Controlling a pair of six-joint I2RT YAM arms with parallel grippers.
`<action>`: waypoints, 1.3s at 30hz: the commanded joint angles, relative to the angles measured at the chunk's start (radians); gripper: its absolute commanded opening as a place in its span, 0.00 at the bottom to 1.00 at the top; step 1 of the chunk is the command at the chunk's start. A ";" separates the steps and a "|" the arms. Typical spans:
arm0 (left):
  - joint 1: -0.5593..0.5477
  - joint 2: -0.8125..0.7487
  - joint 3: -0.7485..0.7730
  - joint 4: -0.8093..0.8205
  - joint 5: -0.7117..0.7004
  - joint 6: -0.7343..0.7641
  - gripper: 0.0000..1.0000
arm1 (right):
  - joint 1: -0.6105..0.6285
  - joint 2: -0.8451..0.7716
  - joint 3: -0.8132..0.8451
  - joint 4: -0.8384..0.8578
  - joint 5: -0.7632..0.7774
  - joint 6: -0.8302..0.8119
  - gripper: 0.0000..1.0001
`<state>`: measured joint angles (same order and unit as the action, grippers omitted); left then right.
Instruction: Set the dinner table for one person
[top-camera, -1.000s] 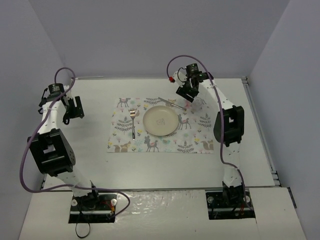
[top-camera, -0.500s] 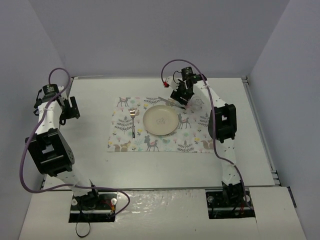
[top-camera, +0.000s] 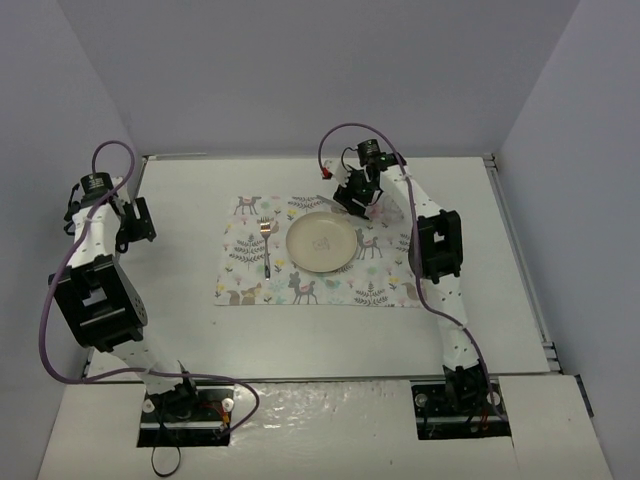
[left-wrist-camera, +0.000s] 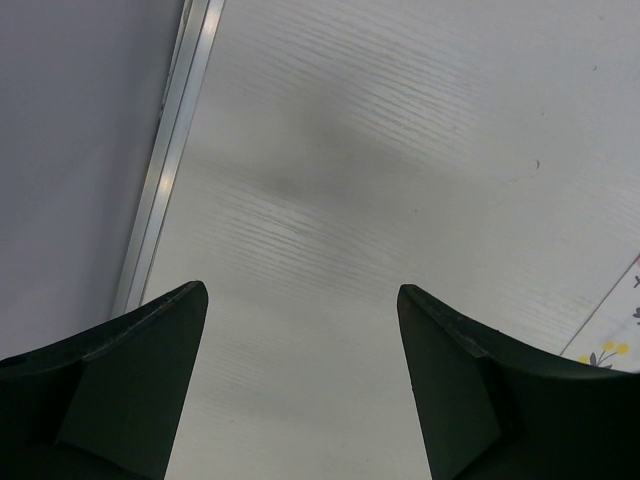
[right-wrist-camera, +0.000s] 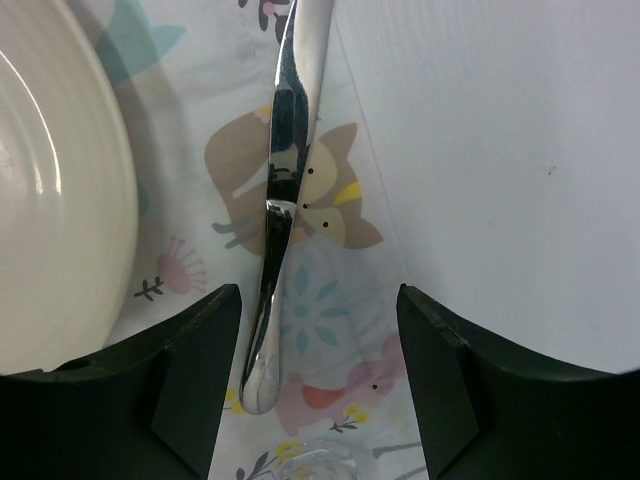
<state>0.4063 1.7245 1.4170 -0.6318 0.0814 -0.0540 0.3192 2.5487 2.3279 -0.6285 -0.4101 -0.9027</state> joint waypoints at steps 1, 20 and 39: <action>0.016 0.000 0.049 0.035 0.003 -0.007 0.74 | 0.007 -0.003 0.047 -0.021 -0.088 0.037 0.59; 0.016 0.066 0.063 0.049 0.014 -0.037 0.74 | -0.003 0.101 0.046 -0.134 -0.040 0.064 0.00; 0.014 0.019 0.065 0.044 0.038 -0.036 0.74 | -0.003 -0.404 -0.052 0.178 0.236 0.624 0.00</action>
<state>0.4145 1.8191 1.4212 -0.6121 0.1081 -0.0860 0.3145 2.4024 2.2849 -0.5693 -0.2761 -0.4873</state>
